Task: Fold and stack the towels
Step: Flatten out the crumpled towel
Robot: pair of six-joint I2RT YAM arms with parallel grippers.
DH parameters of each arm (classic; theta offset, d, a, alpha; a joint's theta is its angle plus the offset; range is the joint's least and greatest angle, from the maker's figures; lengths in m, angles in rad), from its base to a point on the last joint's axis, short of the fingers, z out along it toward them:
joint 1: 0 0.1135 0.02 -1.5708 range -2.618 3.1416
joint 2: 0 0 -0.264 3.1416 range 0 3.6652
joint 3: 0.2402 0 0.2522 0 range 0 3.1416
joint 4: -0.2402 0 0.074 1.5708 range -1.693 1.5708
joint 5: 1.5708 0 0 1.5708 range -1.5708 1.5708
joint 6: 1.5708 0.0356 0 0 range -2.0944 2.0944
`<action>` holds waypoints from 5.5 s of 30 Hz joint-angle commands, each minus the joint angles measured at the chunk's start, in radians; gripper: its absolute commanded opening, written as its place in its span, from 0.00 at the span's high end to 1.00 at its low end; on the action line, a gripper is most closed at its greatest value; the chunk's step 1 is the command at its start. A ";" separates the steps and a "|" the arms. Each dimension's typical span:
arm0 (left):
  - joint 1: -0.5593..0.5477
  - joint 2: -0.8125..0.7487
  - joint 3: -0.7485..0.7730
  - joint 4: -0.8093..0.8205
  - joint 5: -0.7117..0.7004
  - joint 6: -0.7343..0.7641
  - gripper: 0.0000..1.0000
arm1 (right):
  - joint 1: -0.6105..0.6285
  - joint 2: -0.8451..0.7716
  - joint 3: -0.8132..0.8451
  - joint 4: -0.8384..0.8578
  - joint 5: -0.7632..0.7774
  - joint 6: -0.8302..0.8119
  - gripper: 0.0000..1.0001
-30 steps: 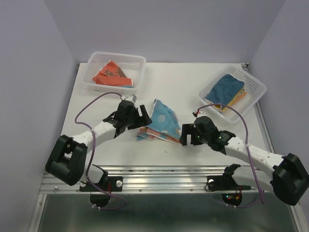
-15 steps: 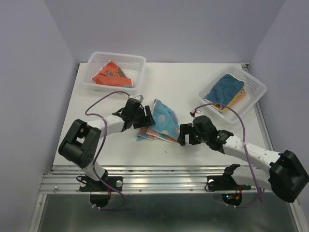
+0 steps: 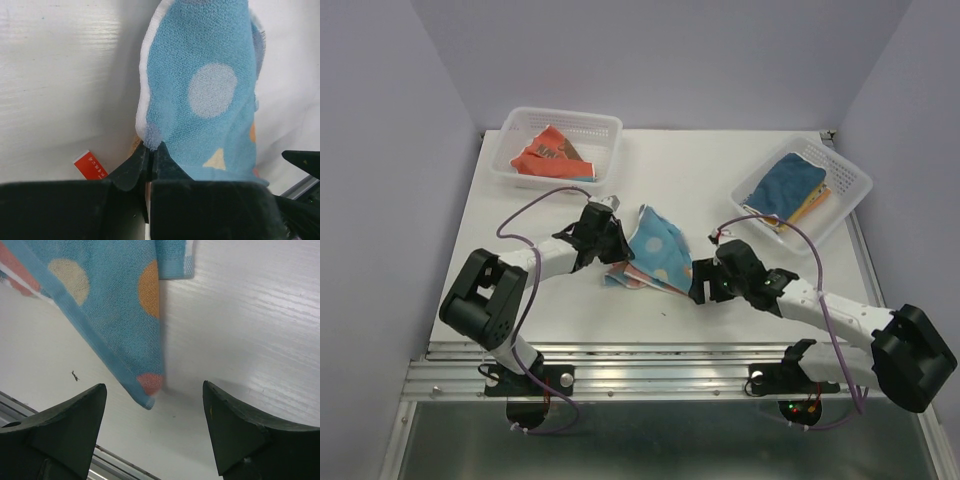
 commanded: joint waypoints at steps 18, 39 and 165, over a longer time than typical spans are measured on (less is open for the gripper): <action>-0.019 -0.017 0.094 -0.054 -0.091 0.033 0.71 | 0.137 0.101 0.048 0.032 0.048 -0.073 0.20; -0.029 0.001 0.149 -0.078 -0.106 0.039 1.00 | 0.138 0.061 0.055 0.110 0.091 -0.087 0.81; -0.253 -0.787 0.289 0.043 -0.096 -0.044 1.00 | -0.364 -0.430 0.678 0.160 -0.880 -0.187 0.99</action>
